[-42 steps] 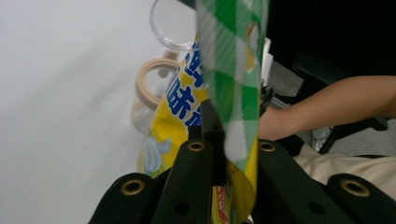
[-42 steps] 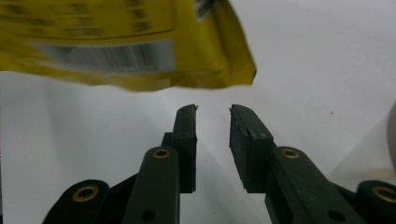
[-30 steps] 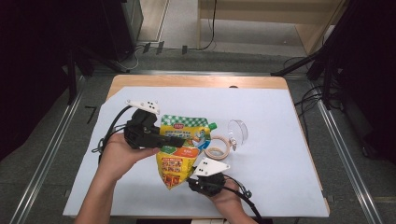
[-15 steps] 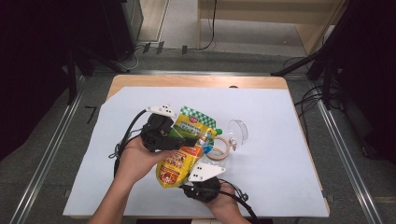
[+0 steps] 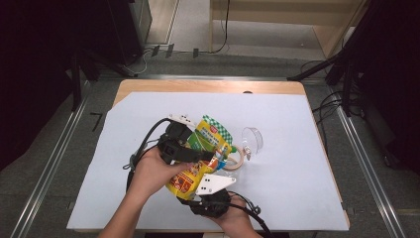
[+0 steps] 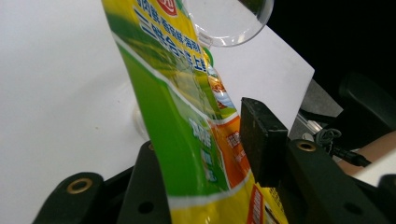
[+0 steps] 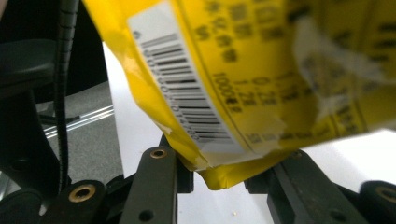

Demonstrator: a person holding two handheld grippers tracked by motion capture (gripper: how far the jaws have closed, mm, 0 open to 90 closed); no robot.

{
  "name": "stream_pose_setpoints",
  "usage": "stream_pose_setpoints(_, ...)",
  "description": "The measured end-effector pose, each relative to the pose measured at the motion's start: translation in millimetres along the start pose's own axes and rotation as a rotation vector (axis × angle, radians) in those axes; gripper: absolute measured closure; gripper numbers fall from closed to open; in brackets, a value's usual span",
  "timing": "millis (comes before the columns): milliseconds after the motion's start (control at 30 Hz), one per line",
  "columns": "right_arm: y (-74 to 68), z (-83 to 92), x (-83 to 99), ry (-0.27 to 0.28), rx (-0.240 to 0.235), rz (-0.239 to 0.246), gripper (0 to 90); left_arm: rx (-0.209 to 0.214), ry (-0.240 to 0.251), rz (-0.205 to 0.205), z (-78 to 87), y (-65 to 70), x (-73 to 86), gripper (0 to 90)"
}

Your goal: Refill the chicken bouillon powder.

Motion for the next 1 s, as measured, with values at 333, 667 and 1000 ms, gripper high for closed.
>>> stream_pose_setpoints(333, -3.1, -6.0, -21.7, 0.016, -0.085, -0.006, 67.6, -0.037, -0.082, 0.044, -6.6, -3.8, -11.2, 62.3)
stream_pose_setpoints(667, 1.3, -5.9, -26.8, 0.008, -0.102, -0.014, 64.1, -0.054, -0.079, 0.062, -11.6, -10.4, -20.8, 79.6)
stream_pose_setpoints(1000, 4.7, -8.0, -24.2, -0.013, -0.074, 0.021, 65.7, -0.043, -0.056, 0.065, -10.8, -7.2, -22.0, 83.6)
Point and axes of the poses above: each handheld gripper's, and its own axes: z roughly backward along the jaws, x roughly out of its underside, y roughly to its right, the point moved 10 cm from there along -z, roughly forward along the jaws, and after that the axes turned 14 degrees about -x, right-handed, at the moved point
